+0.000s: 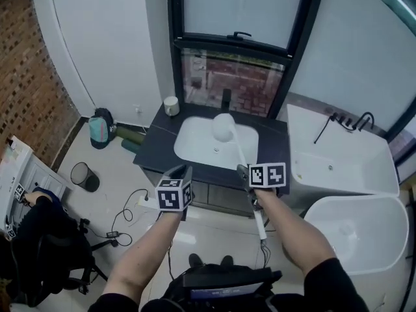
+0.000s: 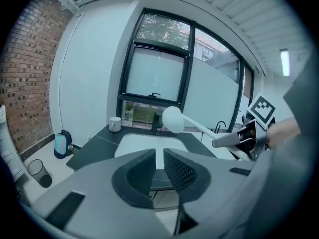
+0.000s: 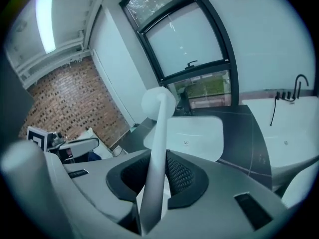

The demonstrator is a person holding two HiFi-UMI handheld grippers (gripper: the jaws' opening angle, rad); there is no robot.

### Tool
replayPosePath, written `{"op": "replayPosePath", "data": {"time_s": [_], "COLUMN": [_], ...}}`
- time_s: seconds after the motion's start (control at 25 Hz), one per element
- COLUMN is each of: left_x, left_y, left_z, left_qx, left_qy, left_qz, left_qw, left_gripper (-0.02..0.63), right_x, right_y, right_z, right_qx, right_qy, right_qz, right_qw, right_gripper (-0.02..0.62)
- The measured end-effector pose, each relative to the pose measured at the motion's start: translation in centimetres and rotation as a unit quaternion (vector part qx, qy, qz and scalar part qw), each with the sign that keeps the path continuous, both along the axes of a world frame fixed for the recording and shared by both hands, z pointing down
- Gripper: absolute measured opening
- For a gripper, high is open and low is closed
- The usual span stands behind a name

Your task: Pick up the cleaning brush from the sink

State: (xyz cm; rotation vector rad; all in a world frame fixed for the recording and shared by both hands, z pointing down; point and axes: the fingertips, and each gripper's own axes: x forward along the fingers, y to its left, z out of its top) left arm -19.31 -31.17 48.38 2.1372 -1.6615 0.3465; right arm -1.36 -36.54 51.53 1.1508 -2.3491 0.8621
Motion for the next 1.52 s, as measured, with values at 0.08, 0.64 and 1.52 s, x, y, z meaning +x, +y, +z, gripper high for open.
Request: {"op": "replayPosePath", "data": {"time_s": [0.08, 0.64, 1.52], "left_x": [2.3, 8.3, 7.8], "left_y": [1.4, 4.6, 9.1], "left_z": [-1.1, -6.7, -10.4], "left_qx": [0.008, 0.07, 0.147], "left_qy": [0.006, 0.002, 0.047], "left_qz": [0.01, 0.036, 0.031], "left_qw": [0.9999, 0.9969, 0.9875], "left_gripper": [0.057, 0.054, 0.004], "right_x": [1.8, 7.7, 9.0], "right_y": [1.9, 6.2, 12.1], "right_z": [-1.1, -7.3, -13.9], "right_qx": [0.02, 0.116, 0.307], "right_qy": [0.015, -0.039, -0.053], "right_qz": [-0.003, 0.065, 0.068], "right_qw": [1.0, 0.99, 0.948], "right_gripper": [0.072, 0.073, 0.074]}}
